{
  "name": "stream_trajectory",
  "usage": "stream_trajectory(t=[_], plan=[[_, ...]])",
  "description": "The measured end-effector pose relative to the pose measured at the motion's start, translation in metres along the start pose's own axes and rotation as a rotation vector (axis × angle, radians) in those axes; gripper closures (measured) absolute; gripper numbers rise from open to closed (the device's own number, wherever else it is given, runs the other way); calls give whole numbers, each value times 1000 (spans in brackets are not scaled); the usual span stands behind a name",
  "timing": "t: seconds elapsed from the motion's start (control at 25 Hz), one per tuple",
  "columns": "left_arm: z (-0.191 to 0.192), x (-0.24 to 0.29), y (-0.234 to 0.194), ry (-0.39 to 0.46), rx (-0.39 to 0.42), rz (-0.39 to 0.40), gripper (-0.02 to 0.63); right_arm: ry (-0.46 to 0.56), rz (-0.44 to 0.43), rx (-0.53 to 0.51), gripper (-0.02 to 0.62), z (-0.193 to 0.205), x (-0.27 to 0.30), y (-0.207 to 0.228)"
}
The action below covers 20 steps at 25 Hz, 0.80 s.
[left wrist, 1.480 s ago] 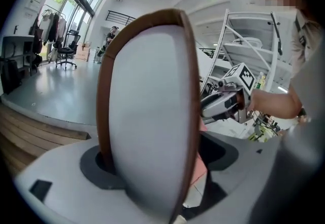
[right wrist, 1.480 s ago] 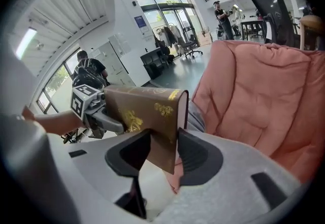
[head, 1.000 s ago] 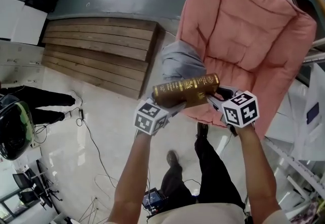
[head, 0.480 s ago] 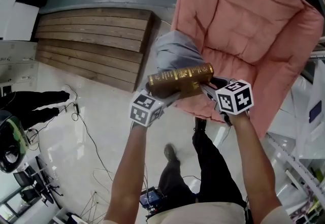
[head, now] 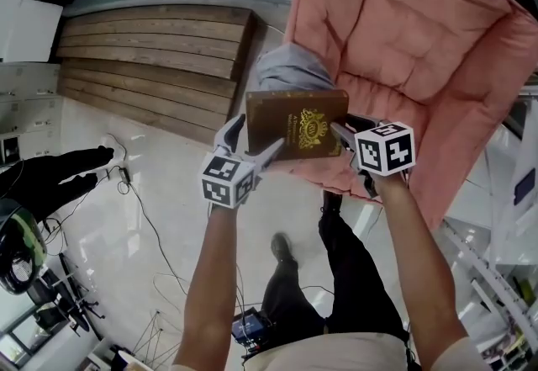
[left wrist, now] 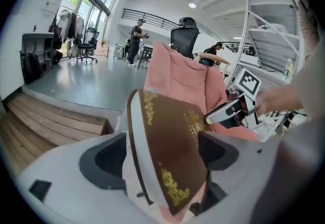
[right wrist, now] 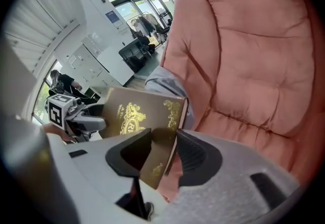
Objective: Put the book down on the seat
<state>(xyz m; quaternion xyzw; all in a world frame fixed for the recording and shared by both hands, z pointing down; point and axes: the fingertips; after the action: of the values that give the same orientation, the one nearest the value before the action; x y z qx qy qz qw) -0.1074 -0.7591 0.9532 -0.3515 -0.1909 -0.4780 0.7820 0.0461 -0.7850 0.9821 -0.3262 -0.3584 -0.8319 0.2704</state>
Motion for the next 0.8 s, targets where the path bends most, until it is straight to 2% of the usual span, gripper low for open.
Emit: stream_trajectory(t=[0.16, 0.4, 0.64, 0.8], plan=[[-4, -11, -11, 2, -1, -36, 195, -7, 30, -8, 437, 0, 1, 2], [-4, -20, -2, -11, 16, -31, 195, -21, 108, -34, 405, 2, -9, 8], [-20, -39, 8, -6, 55, -22, 195, 1, 107, -34, 407, -5, -25, -1], [-43, -54, 12, 22, 89, -18, 195, 26, 101, -38, 413, -17, -36, -10]])
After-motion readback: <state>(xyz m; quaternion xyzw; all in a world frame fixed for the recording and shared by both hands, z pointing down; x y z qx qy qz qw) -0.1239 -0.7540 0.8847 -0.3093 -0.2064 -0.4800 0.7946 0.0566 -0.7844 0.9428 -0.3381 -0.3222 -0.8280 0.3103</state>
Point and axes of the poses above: the fingertips, and each gripper's own axes: x forward along the fingers, y to its right, z out of its underside, and after that the axes turned 8 degrees about -x, right-handed
